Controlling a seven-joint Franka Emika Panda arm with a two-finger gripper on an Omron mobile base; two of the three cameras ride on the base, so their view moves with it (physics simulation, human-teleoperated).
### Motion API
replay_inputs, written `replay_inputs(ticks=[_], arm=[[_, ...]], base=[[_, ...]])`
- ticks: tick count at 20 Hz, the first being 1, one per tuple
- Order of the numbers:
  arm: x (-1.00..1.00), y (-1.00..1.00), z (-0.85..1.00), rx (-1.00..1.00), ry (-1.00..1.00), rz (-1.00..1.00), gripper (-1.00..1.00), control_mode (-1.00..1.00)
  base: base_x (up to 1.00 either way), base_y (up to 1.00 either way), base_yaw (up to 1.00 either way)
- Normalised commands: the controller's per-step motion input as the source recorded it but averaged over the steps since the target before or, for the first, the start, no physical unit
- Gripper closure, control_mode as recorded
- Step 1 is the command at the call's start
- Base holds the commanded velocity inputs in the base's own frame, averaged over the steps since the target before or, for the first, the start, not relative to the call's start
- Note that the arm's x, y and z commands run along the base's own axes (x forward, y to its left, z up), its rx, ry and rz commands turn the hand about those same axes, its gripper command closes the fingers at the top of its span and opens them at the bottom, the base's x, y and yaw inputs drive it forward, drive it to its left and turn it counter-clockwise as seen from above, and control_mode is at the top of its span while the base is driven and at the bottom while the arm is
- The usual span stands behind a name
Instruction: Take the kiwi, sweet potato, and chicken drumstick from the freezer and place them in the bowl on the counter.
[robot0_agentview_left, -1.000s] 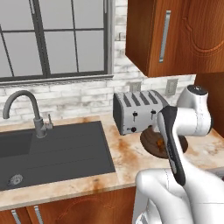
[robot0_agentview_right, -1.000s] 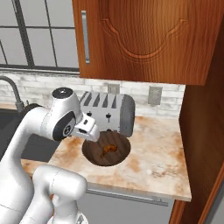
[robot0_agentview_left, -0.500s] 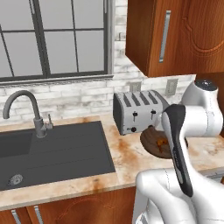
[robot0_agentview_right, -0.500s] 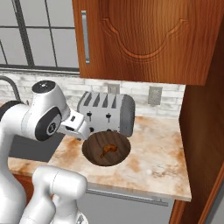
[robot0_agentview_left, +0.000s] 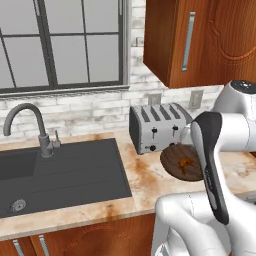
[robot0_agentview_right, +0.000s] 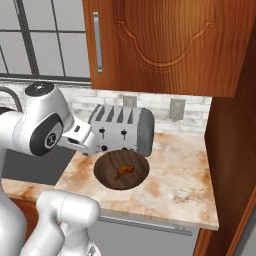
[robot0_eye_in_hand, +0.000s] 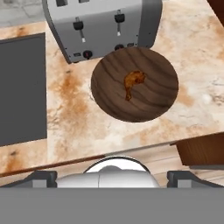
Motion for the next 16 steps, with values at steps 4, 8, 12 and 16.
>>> replay_inputs(ticks=[4,8,12,16], arm=[[-0.15,0.17,0.47,-0.04,0.00,0.00,-1.00,-1.00],[-0.12,0.17,0.35,-0.06,0.00,0.00,-1.00,-1.00],[-0.18,0.03,0.22,-0.02,0.00,0.00,-1.00,-1.00],[-0.14,0.00,0.17,0.00,0.00,0.00,-1.00,-1.00]], base=[[0.00,0.00,0.00],[0.00,0.00,0.00],[0.00,0.00,0.00],[0.00,0.00,0.00]])
